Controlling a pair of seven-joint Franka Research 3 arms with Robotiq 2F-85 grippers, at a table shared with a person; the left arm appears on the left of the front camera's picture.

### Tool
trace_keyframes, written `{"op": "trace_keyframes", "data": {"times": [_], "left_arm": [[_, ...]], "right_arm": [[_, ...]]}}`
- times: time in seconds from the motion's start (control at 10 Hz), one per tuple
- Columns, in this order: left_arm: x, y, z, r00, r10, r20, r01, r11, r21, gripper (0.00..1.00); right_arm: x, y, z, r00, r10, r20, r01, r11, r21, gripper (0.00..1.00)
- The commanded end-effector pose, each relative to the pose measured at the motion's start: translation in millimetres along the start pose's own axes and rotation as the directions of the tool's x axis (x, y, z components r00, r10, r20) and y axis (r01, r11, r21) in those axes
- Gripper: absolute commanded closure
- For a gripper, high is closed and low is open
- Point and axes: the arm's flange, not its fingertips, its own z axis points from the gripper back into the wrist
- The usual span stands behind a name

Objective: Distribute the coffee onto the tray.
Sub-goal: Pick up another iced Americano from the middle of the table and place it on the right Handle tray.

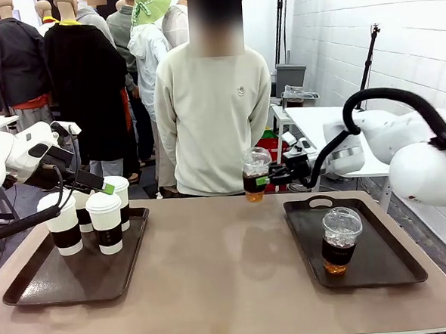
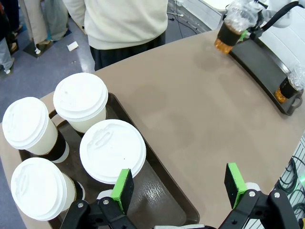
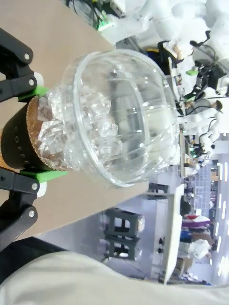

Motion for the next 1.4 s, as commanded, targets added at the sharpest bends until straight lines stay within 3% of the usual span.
{"op": "trace_keyframes", "data": {"times": [0.0,0.5,1.3], "left_arm": [[0,2,-2,1.000,0.003,0.007,-0.003,1.000,-0.015,0.00],[0,2,-2,1.000,0.003,0.007,-0.003,1.000,-0.015,0.00],[0,2,-2,1.000,0.003,0.007,-0.003,1.000,-0.015,0.00]], "right_arm": [[12,34,23,0.999,-0.013,0.031,0.015,0.999,-0.040,0.38],[-5,89,89,0.999,0.015,0.032,-0.011,0.990,-0.144,0.38],[-68,116,118,0.999,-0.017,0.030,0.023,0.982,-0.188,0.38]]}}
